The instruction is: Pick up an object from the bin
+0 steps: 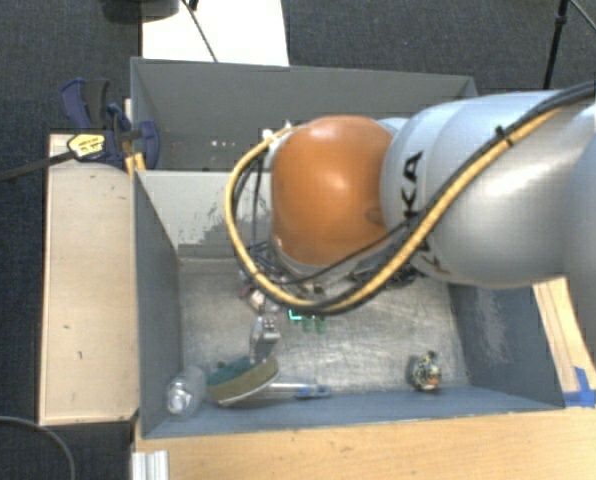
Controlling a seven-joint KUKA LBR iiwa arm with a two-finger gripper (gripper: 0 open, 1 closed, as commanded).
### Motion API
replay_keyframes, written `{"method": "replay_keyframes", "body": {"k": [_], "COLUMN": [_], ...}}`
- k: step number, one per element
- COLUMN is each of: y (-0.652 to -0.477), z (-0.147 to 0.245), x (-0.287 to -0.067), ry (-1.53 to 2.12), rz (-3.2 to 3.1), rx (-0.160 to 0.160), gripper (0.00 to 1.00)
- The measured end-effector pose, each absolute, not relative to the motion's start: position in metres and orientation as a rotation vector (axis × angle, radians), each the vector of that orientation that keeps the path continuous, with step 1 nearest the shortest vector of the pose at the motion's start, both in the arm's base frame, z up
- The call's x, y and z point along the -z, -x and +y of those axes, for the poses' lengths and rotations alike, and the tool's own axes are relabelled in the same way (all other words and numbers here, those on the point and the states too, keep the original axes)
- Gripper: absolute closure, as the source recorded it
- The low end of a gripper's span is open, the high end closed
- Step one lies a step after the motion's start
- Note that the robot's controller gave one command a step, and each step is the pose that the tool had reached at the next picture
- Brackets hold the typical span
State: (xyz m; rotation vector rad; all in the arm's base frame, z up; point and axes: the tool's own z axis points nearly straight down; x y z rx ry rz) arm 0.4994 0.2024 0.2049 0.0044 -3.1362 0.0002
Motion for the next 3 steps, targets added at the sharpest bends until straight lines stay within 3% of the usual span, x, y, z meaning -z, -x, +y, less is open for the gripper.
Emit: {"method": "replay_keyframes", "body": {"k": [1,2,3], "y": [-0.534,-0.499,-0.491], "z": [0.257,0.193,0.192], "x": [-0.152,-0.105,-0.08], "ry": [-0.093,-0.066,-0.423], "rz": [-3.143,-3.144,-3.138], "rx": [0.005,0.002,0.021], "gripper": [0.0,0.0,0.0]}}
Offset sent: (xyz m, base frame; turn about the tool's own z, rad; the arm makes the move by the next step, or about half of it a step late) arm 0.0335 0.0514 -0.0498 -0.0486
